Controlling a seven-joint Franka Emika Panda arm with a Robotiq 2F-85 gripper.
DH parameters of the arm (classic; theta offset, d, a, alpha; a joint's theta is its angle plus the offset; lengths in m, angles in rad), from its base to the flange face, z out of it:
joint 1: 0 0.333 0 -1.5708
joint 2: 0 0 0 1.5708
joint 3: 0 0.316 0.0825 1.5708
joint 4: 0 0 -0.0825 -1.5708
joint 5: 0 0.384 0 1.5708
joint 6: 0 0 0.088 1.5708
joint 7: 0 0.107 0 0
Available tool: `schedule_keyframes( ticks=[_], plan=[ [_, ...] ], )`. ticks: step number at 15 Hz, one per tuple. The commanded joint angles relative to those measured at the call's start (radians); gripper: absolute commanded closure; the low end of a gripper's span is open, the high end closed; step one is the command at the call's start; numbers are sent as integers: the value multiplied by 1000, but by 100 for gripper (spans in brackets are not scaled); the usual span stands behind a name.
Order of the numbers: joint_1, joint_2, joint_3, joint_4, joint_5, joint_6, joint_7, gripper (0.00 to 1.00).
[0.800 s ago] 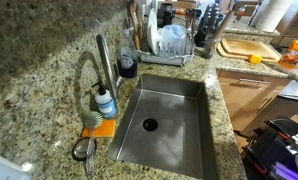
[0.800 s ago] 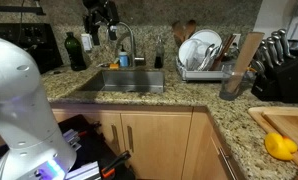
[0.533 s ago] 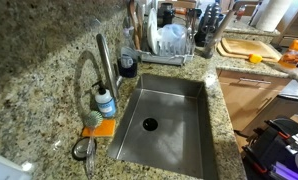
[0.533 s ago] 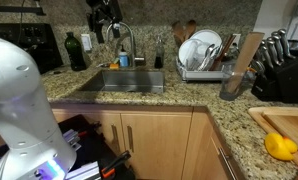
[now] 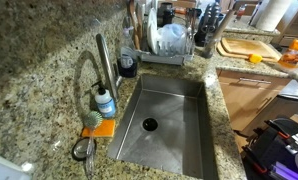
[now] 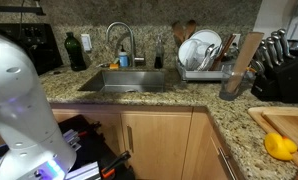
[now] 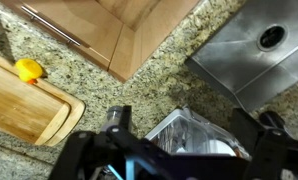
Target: Remove the paper towel roll from the clear bottle on the right and place it on the counter, place the bottle in the sink
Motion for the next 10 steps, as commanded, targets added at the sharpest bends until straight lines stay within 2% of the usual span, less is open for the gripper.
schedule_keyframes(
  ticks=[1, 2, 3, 5, 7, 10],
  plan=[
    [-35, 30, -4, 28, 47, -1, -25, 0],
    [-37, 48, -17, 43, 60, 0, -28, 0],
    [-49, 57, -11, 31, 27, 30, -34, 0],
    [-92, 226, -74, 146, 45, 56, 29, 0],
    [-125, 294, -107, 209, 76, 101, 62, 0],
    [-146, 479, -174, 372, 205, 126, 94, 0]
  ],
)
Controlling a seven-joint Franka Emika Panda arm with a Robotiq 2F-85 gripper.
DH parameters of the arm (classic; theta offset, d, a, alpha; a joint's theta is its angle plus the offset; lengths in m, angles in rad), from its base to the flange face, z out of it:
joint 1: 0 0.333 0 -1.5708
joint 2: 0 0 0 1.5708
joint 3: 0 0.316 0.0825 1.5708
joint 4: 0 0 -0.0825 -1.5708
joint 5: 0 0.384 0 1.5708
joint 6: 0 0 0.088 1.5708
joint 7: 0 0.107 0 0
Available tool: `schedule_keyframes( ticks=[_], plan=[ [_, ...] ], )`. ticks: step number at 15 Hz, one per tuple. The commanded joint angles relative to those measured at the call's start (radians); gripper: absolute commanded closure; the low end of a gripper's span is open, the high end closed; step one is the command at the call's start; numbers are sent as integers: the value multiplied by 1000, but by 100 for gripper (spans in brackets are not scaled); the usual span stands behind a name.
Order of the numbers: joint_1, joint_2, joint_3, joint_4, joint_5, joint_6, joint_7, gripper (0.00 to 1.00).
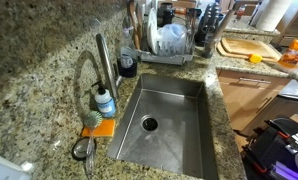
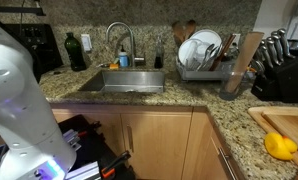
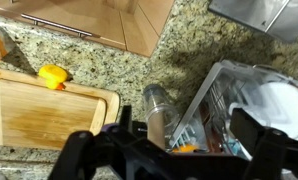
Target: Remove the paper towel roll from the clear bottle on the right and place it on the counter, place the bottle in the sink
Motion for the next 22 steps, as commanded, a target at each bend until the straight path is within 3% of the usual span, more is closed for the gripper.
schedule_keyframes(
  ticks=[1, 3, 4, 5, 8, 10, 12, 16, 17, 20, 22],
  plan=[
    [-30, 255, -54, 226, 166, 10, 45, 0],
    [-47, 367, -61, 296, 261, 2, 99, 0],
    [-61, 380, -45, 293, 258, -12, 155, 0],
    [-65, 301, -32, 233, 230, 12, 85, 0],
    [-71, 346, -22, 253, 231, 16, 96, 0],
    [-94, 401, -30, 264, 162, 145, 140, 0],
    [-129, 509, -66, 326, 201, 211, 180, 0],
    [-206, 699, -63, 452, 414, 162, 255, 0],
    [-194, 604, -56, 356, 325, 206, 203, 0],
    [-212, 692, -48, 419, 384, 204, 242, 0],
    [-235, 705, -21, 457, 449, 135, 186, 0]
  ],
)
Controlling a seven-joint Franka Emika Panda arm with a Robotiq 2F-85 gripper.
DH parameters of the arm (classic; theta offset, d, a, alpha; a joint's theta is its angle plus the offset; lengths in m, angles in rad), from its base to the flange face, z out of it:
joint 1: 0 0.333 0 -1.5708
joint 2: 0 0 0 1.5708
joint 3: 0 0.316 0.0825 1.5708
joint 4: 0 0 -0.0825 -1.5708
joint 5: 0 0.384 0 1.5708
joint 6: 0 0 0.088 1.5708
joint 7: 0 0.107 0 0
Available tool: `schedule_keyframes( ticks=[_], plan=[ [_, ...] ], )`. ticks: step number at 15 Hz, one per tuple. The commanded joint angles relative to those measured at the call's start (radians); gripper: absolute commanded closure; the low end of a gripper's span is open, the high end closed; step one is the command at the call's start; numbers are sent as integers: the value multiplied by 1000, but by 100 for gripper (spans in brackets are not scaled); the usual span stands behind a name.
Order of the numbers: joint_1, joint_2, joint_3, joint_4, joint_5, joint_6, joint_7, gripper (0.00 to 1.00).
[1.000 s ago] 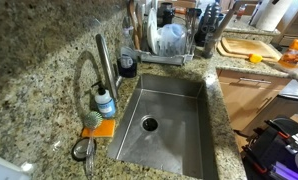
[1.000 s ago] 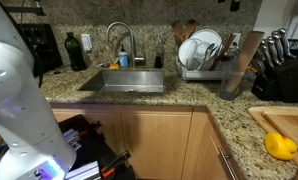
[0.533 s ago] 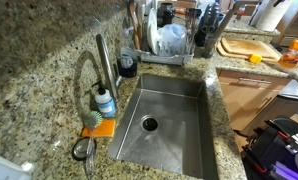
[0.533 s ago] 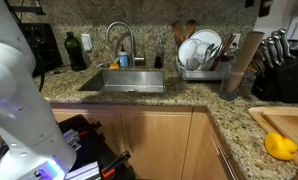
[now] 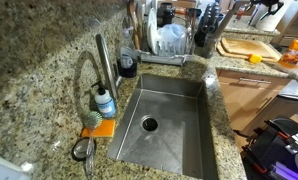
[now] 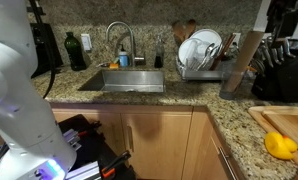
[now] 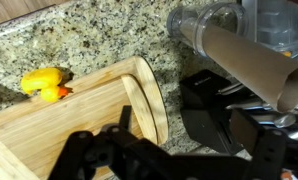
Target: Remove the paper towel roll from the clear bottle on the right and place it on the counter, place the bottle in the sink
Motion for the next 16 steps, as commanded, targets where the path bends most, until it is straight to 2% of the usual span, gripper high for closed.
schedule_keyframes(
  ticks=[1, 3, 4, 7, 8, 12, 13, 14, 16],
  plan=[
    [-62, 30, 59, 69, 92, -105, -84, 0],
    [-73, 68, 64, 110, 96, -120, -109, 0],
    [-51, 16, 61, 48, 65, -81, -67, 0],
    [-54, 23, 64, 56, 64, -81, -68, 0],
    [-51, 8, 75, 21, 106, -9, -90, 0],
    [-38, 83, 133, 95, 207, 132, -105, 0],
    [-32, 100, 140, 117, 196, 138, -75, 0],
    [-40, 56, 133, 69, 169, 110, -80, 0],
    [-35, 68, 143, 77, 166, 116, -74, 0]
  ],
)
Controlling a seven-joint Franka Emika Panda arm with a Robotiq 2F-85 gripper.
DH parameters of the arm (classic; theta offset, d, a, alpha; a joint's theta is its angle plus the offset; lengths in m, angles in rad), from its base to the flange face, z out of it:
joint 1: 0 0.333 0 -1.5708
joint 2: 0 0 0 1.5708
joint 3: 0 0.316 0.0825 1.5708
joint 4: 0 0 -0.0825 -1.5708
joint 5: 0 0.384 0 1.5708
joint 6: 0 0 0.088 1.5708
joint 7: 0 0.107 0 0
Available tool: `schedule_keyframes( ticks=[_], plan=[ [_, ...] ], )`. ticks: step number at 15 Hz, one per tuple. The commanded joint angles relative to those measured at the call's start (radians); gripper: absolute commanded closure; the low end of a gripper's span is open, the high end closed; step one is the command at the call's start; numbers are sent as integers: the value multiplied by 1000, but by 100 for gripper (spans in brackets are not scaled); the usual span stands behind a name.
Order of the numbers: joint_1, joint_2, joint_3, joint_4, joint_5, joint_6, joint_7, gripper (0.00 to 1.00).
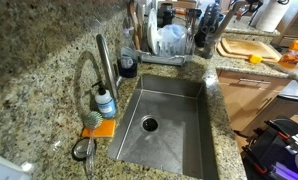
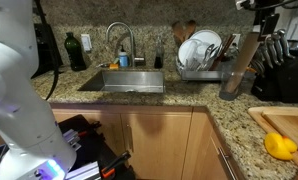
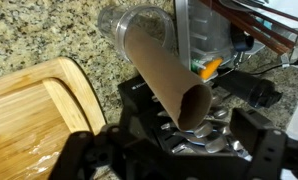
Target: Remove the paper towel roll from the clear bottle on the right and place it on the counter, place the bottle in the sink
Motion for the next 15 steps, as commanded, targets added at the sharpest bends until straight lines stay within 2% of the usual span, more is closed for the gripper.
schedule_keyframes(
  ticks=[1, 4, 6, 8, 10, 13, 15],
  plan=[
    [-13, 2, 10, 7, -5, -4, 3, 0],
    [-47, 35, 21, 46, 55, -39, -18, 0],
    [-80, 50, 61, 44, 214, -50, -100, 0],
    [-76, 63, 69, 39, 296, -45, -162, 0],
    [-48, 46, 40, 16, 259, -27, -133, 0],
    [-46, 53, 41, 17, 260, -26, -137, 0],
    [-32, 75, 16, 33, 192, -25, -54, 0]
  ],
)
